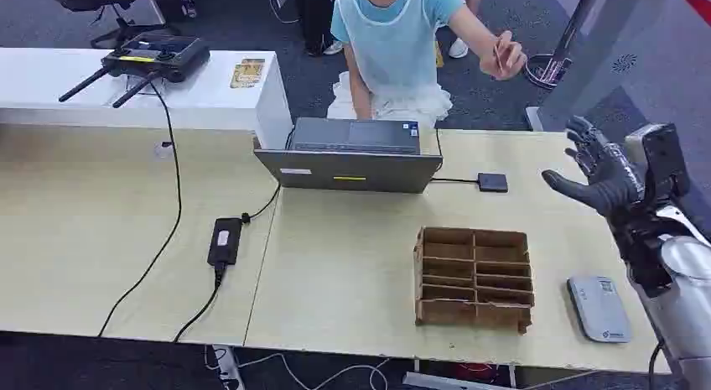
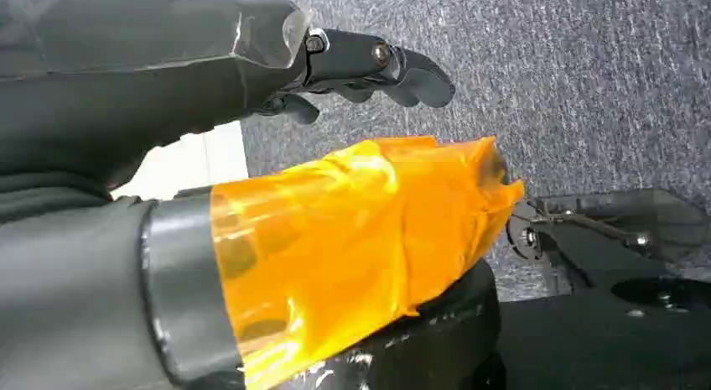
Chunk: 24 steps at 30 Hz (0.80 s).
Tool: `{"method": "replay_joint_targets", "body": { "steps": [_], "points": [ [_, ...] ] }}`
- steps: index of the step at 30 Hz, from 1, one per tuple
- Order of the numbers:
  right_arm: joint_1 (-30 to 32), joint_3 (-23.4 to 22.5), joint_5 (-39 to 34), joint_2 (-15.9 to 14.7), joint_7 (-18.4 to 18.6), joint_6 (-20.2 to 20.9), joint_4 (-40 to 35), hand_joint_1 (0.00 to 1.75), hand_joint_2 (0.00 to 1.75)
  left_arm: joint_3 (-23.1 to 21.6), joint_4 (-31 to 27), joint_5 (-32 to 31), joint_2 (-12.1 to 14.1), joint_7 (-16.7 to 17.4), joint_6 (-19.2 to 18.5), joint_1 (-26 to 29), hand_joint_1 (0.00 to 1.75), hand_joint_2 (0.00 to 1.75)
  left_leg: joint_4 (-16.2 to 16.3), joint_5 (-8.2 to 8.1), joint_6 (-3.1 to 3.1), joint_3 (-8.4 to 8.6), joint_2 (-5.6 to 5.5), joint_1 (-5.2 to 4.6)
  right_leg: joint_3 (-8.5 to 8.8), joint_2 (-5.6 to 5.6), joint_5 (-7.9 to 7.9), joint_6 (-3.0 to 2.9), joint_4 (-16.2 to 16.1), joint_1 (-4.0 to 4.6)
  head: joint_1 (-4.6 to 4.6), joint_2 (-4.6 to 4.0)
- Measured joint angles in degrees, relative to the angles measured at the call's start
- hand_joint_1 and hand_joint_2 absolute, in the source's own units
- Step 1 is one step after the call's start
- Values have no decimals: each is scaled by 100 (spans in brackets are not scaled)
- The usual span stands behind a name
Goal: Pass the card to the sensor for recognition and then transmit it.
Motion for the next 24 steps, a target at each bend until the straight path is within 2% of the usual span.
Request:
{"method": "replay_joint_targets", "body": {
  "steps": [4, 7, 9, 13, 16, 20, 24],
  "points": [
    [-96, 118, 1043, 118, -11, -614, -103, 0, 175, -66, 2, -81, -17, 35, -35, -3, 0, 0, 0, 0, 0, 0, -1, 0, 0, -1, 0, 0, 0, 0, 0, 0],
    [-201, 249, 2281, 244, 52, -1251, -238, 0, 175, -122, 2, -181, -9, 35, -203, 2, 0, 0, 0, 0, 0, 0, -1, 0, -1, 1, 0, 0, 2, 0, 2, 2],
    [-279, 321, 2734, 330, 120, -1468, -311, 0, 175, -164, 2, -229, 2, 35, -249, -2, 0, 0, 0, 0, 0, 5, 4, 1, 0, 5, 0, -1, 2, 0, 0, 2],
    [-473, 512, 4357, 525, 415, -2193, -417, 0, 175, -289, 2, -466, 15, 50, -319, 4, 0, 0, 0, 1, 0, 3, 2, 1, 0, 3, 0, -1, 3, 1, -2, 0],
    [-643, 636, 5609, 651, 705, -2564, -415, 0, 175, -395, 2, -618, 13, 68, -321, 1, 0, 0, 0, 2, 0, 3, 3, 1, 0, 3, 0, -1, 3, 1, 0, 0],
    [-891, 789, 6924, 741, 1014, -2788, -315, 0, 175, -533, 2, -736, 0, 87, -308, 2, 0, 0, 0, 3, 1, 2, 1, 0, 1, 1, 0, 0, 3, 1, 0, 2],
    [-1084, 889, 7264, 802, 1099, -2799, -147, 0, 175, -612, 2, -774, -13, 111, -308, 2, 0, 0, 0, 3, 1, 3, 2, 0, 1, 2, 1, 0, 2, 0, 0, 0]
  ]
}}
